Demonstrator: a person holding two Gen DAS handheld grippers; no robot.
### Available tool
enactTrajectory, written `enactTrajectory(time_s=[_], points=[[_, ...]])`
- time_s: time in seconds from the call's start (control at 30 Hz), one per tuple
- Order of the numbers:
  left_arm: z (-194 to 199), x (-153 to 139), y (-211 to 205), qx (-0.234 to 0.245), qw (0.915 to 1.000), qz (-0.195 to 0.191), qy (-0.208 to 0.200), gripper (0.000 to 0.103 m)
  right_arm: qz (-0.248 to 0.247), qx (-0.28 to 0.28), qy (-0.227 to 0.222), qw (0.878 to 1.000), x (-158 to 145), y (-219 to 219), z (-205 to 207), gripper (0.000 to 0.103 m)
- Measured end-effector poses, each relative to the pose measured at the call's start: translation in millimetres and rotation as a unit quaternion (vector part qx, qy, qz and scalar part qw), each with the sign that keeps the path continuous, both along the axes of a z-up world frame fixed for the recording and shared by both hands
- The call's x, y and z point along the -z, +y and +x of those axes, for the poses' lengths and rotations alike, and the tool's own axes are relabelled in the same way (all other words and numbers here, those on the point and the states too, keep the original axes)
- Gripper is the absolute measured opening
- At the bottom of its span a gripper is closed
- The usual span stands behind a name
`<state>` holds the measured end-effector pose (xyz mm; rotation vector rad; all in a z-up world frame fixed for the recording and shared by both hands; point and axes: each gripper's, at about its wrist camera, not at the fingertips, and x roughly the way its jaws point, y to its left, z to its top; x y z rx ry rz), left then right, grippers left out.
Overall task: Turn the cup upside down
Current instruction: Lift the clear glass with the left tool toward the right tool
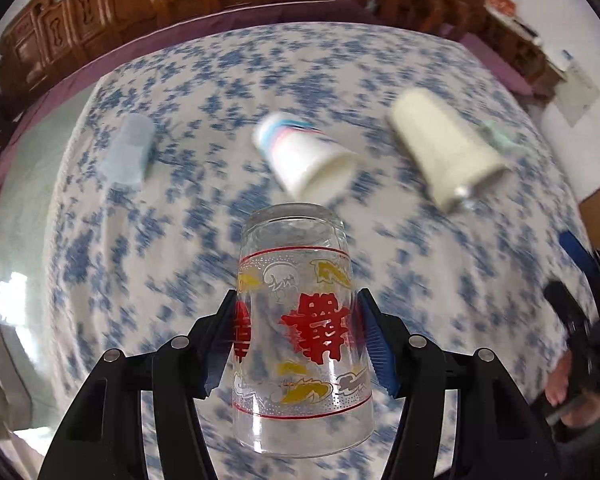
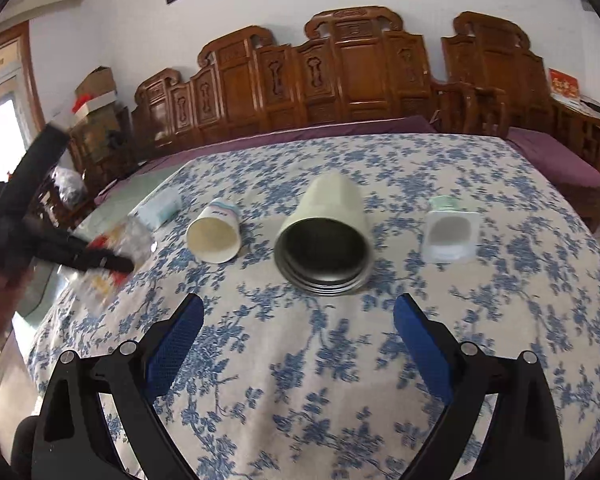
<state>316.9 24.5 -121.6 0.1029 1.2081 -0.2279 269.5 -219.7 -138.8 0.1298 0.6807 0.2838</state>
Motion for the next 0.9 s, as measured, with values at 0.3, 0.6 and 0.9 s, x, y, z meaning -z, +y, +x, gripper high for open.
enactTrajectory(time_s=[0.3, 0.6, 0.9], points=[[-47.5, 26.5, -58.2, 0.037, 0.9991, -0.020, 0.010, 0.056, -0.004, 0.037, -0.004, 0.999, -5.6, -36.2, -14.4, 0.097], [-50.0, 57.3, -88.3, 0.044, 0.9986, -0.018, 0.023, 0.056, 0.010, 0.051, 0.009, 0.999, -1.2, -55.4, -5.1, 0.097], [-50.5, 63.1, -91.1, 0.026, 0.9995, -0.017, 0.012, 0.057, -0.006, 0.041, 0.011, 0.999, 0.1, -43.1, -3.4, 0.097]])
